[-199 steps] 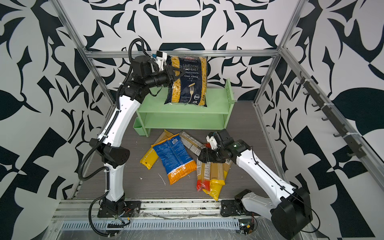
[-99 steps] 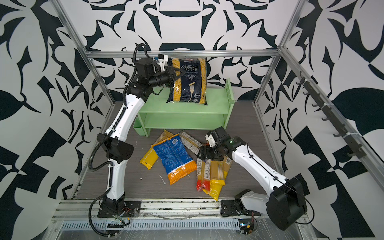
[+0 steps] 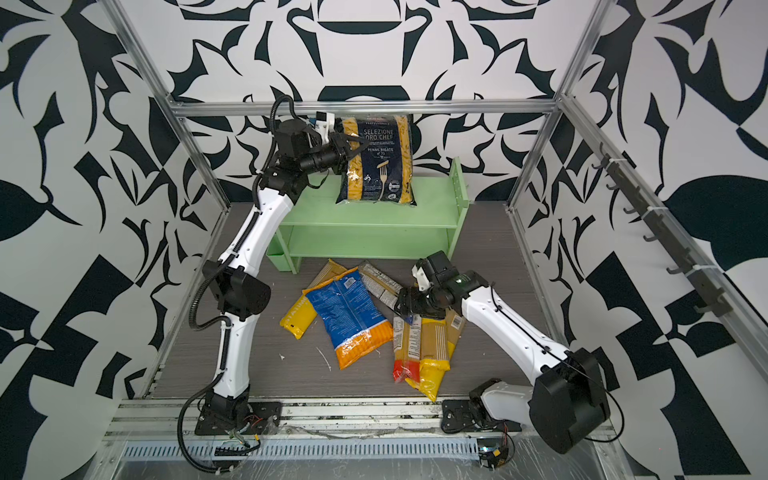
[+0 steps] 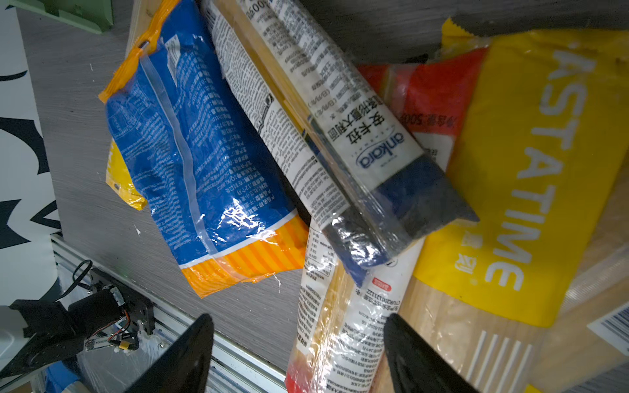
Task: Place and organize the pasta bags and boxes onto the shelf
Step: 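Lower the Barilla bag onto the top shelf with the left gripper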
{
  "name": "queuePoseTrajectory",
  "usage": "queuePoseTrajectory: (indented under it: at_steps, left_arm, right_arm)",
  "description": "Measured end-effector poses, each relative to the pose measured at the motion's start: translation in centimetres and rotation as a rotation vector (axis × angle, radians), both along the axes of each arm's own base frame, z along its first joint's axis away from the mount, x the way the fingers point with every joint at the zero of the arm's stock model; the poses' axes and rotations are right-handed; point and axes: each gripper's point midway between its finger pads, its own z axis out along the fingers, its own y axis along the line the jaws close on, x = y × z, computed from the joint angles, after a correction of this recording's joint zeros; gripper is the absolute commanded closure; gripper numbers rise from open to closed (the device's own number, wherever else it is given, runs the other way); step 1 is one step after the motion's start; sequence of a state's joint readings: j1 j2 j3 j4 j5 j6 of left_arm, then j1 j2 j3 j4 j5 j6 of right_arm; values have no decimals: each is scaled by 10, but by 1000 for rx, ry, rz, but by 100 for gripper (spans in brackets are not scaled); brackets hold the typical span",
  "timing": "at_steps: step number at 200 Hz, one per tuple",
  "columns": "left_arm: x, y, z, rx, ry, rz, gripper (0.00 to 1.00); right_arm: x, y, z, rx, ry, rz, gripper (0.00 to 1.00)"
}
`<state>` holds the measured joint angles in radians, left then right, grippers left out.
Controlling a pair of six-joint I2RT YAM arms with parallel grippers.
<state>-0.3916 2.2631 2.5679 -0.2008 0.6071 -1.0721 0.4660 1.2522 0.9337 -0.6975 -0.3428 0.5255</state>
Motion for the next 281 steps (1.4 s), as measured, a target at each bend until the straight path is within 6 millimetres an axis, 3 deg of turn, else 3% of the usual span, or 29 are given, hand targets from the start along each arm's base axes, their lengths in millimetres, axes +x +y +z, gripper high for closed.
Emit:
queuePoseTrajectory:
  at_steps: [85,131,192,226,281]
  left_arm:
    - [-4,-7,-2,-61,60,-58,100]
    - [-8,-23,-20,-55,112,-85,100]
    - [-22,-43,-20,-61,118,-133,100]
    - [-25,-54,-32,-68,135,-157,100]
    - [-23,-58,-41,-83,167,-162,87]
  right_arm:
    - [9,-2,-2,-6,7,-16,19]
    - [8,-2,-2,-3,10,-15,19]
    - [6,-4,9,11,-23,-19,19]
    - [-1,-9,19,26,-62,-33,19]
    - [-21,-24,15,7,-48,-68,18]
